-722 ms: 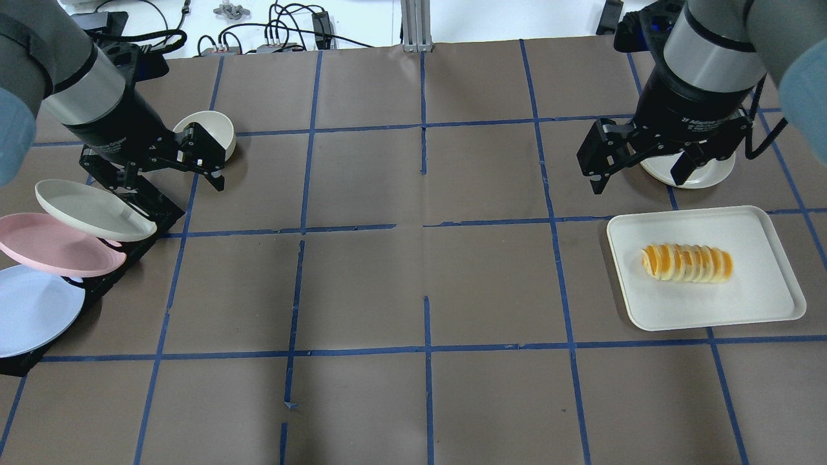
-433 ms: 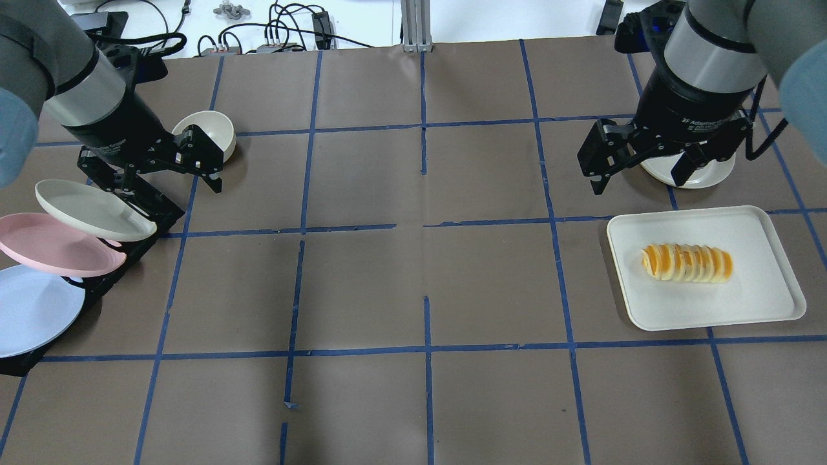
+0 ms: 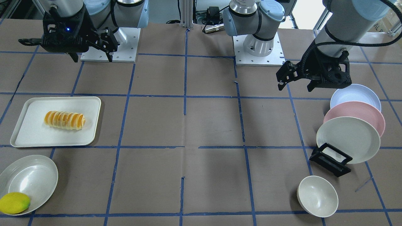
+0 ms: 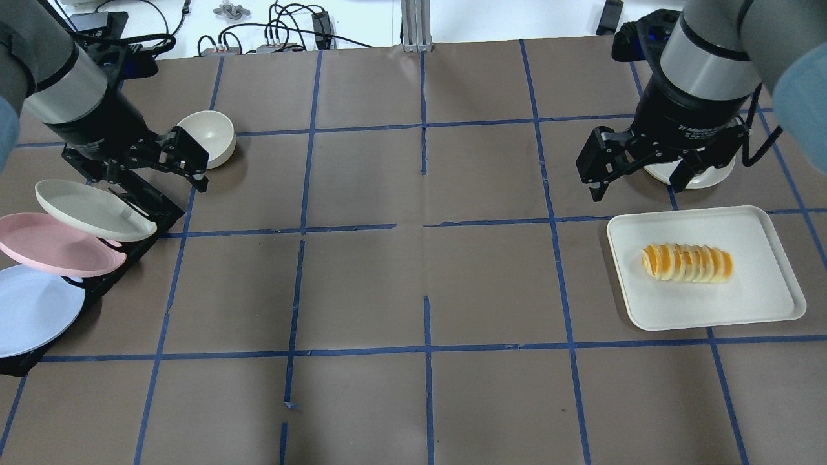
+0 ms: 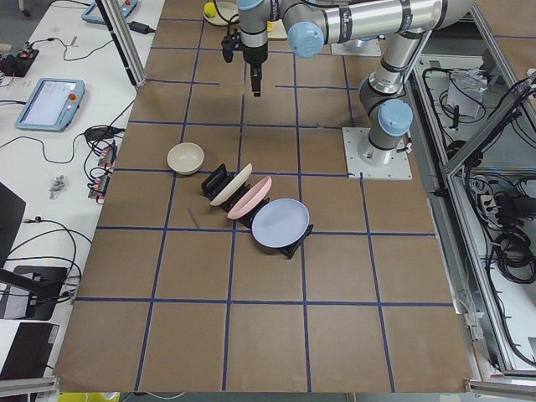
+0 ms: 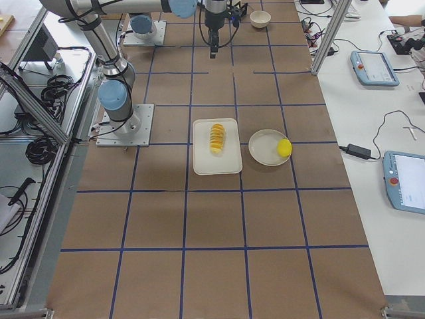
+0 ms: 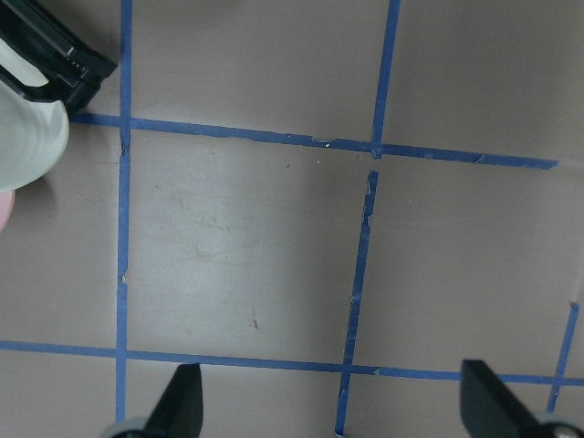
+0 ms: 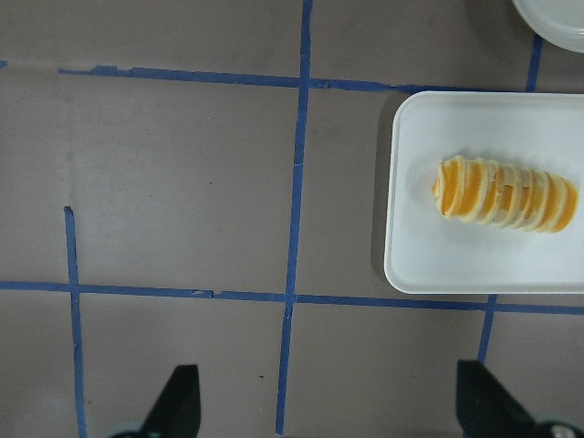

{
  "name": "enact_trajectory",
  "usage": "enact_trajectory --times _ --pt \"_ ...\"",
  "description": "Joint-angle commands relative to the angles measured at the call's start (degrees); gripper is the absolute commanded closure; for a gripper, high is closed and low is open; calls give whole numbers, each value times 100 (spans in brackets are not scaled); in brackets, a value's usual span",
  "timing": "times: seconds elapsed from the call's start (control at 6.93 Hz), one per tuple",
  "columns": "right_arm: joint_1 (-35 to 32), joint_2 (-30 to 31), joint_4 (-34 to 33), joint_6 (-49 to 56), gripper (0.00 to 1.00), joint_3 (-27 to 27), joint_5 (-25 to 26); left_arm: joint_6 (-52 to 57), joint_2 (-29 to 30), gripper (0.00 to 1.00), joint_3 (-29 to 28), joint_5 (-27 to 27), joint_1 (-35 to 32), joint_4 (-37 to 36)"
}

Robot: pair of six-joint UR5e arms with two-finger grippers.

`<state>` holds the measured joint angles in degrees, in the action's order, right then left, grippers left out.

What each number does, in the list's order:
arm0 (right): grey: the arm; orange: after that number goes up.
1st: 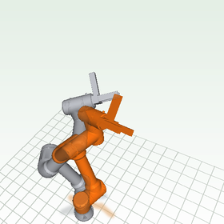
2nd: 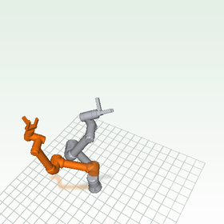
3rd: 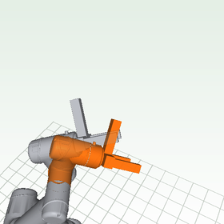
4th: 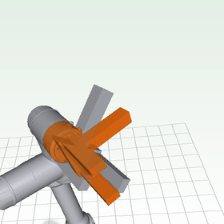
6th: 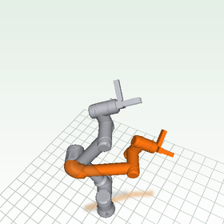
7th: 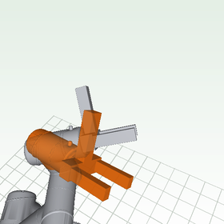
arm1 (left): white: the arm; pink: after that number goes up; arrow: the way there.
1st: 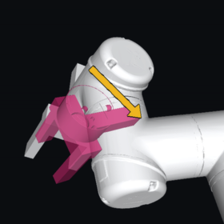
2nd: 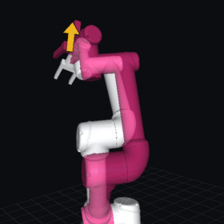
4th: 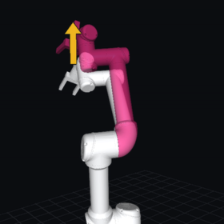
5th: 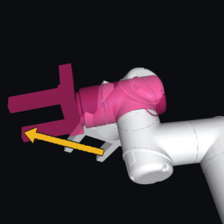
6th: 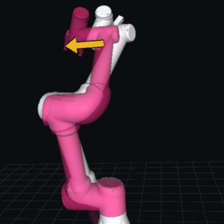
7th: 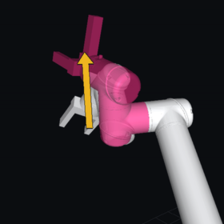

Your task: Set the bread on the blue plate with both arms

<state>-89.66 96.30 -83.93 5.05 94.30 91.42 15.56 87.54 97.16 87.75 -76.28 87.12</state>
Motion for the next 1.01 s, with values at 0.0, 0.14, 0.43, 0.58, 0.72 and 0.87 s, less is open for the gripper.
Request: enact_trajectory --times 0.0,0.14,0.43,0.58,0.72,0.87 --pt "149 -15 -54 896 0 141 -1 1234 -175 0 -4 -21 1170 -12" --pt "385 -6 -54 1998 0 263 -1 1439 -368 0 -4 -29 2133 502" --pt "790 12 -141 3129 1 702 129 2679 -326 0 -13 -100 4041 929" --pt "1053 3 -220 3943 1 852 374 3385 -152 0 -4 -161 4920 929" --pt "1186 -32 -325 4665 1 975 316 3792 207 0 -100 -231 5486 921" --pt "1196 -102 -718 4837 1 1272 289 4153 741 0 -188 -293 5674 842"
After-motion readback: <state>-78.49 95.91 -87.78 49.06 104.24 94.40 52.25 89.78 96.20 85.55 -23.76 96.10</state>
